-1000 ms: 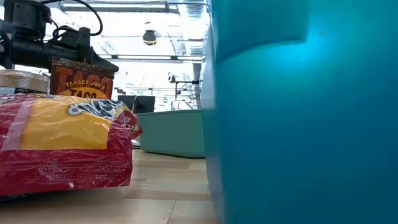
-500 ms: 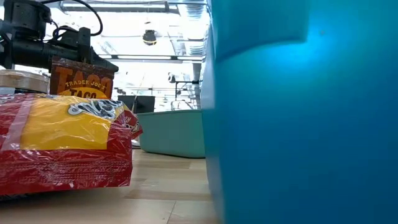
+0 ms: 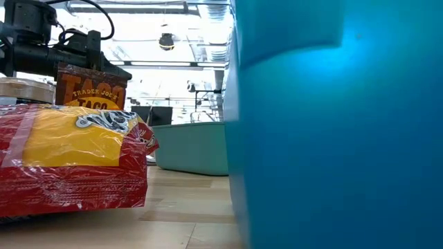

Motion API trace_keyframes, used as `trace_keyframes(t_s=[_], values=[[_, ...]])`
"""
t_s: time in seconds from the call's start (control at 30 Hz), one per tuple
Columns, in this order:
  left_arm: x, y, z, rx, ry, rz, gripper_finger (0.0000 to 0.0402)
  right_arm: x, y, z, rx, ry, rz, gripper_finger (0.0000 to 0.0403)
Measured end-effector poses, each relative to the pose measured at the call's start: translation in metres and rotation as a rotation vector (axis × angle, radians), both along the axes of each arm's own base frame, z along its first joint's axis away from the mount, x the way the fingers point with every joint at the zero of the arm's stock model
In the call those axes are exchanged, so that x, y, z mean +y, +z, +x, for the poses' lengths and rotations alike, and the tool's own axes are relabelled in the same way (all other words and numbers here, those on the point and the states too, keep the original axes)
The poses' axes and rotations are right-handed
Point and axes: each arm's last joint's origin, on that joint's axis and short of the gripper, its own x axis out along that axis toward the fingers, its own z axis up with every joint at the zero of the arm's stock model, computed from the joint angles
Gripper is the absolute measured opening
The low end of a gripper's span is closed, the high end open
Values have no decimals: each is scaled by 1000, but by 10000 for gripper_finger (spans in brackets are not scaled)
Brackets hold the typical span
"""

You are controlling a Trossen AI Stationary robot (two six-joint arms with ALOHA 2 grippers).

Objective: Pick & Place Food Item

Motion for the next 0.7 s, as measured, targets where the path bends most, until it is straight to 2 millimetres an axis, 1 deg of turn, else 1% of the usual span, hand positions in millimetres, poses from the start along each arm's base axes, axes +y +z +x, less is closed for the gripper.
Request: trace_keyframes(t_s=[0.13,0.27,0.43,0.7], values=[[0,0,0,0,-1,0,2,0,2,0,-22,0,7,0],[0,0,0,0,-4,0,2,0,8,0,-87,0,43,0],[0,0,0,0,-4,0,2,0,21,-2,-206,13,231,0],[0,0,0,0,-3,0,2,-3,47,-10,-474,83,526,0]])
